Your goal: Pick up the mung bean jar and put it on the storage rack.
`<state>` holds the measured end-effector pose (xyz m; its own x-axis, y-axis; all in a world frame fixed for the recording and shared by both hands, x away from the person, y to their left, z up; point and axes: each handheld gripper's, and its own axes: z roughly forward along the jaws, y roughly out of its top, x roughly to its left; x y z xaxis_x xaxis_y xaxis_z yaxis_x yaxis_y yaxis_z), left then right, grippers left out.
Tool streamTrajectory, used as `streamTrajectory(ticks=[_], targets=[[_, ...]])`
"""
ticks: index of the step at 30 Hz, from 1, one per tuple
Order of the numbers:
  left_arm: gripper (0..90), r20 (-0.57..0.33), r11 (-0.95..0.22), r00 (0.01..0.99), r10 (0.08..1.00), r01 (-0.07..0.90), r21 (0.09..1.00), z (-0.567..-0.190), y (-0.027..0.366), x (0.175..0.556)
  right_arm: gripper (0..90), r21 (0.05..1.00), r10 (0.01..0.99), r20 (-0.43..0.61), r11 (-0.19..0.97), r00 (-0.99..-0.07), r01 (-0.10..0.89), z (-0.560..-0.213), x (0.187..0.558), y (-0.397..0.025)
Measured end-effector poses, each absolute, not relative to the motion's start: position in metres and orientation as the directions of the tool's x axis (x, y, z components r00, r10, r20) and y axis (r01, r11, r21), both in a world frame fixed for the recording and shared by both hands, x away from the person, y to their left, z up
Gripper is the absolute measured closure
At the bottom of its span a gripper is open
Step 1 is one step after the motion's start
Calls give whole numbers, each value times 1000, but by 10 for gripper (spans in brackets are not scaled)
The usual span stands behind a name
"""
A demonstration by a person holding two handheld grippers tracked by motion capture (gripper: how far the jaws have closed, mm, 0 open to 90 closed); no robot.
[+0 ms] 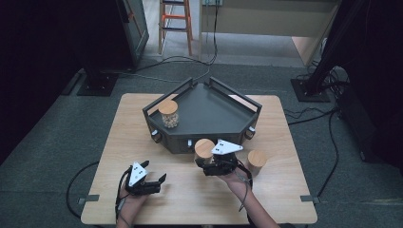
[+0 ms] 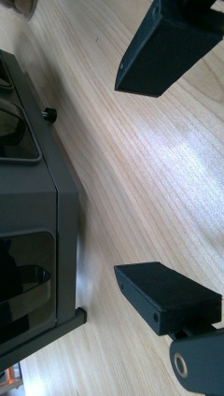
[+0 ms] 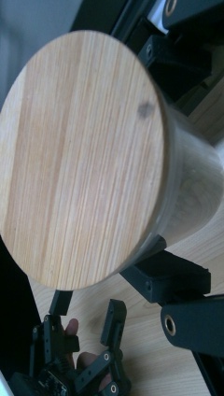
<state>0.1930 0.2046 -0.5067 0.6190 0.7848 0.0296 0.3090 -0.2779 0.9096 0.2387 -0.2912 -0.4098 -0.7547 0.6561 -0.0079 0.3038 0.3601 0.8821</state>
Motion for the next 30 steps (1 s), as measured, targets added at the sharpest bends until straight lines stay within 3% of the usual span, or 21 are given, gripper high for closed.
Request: streamTrajectory(ticks=[30], targets=[[103,28,-274,611,791,313,909,-507,204,193,250,879,638,-33,384,-769,281,-379,250,-292]])
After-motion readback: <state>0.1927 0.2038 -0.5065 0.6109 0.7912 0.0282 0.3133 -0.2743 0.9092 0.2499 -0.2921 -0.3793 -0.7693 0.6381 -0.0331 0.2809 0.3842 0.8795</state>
